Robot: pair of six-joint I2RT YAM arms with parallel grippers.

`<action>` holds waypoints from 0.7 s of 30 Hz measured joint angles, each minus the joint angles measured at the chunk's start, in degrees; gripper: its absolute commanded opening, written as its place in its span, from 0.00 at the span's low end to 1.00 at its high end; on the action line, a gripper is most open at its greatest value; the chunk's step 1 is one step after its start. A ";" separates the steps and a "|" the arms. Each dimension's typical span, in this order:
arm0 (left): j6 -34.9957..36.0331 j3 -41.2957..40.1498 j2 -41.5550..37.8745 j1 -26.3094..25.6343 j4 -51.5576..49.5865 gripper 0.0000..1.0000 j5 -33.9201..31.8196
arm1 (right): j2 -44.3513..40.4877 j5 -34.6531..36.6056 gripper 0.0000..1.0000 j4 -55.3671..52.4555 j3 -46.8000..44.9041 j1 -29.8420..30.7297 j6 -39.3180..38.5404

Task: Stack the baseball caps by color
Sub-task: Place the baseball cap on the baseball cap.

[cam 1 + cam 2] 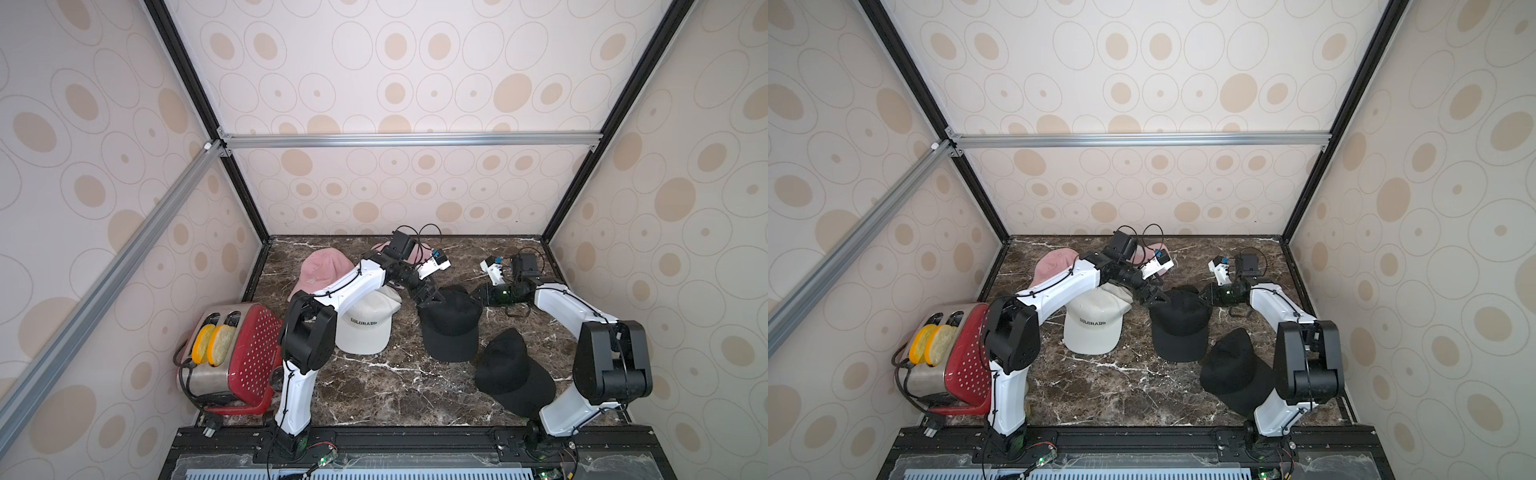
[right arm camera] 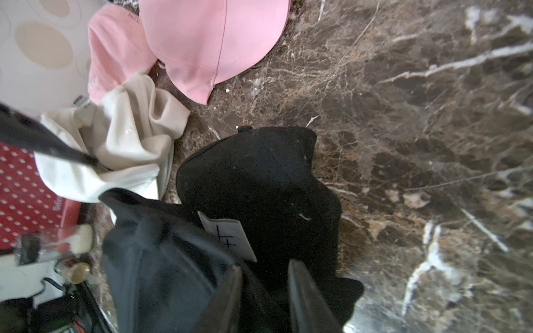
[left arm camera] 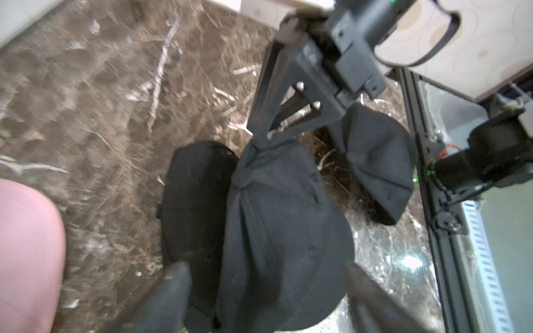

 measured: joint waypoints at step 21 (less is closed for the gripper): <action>-2.38 -2.54 -1.95 -0.72 4.28 0.99 -9.20 | -20.92 18.40 1.00 9.99 -15.23 -0.11 7.65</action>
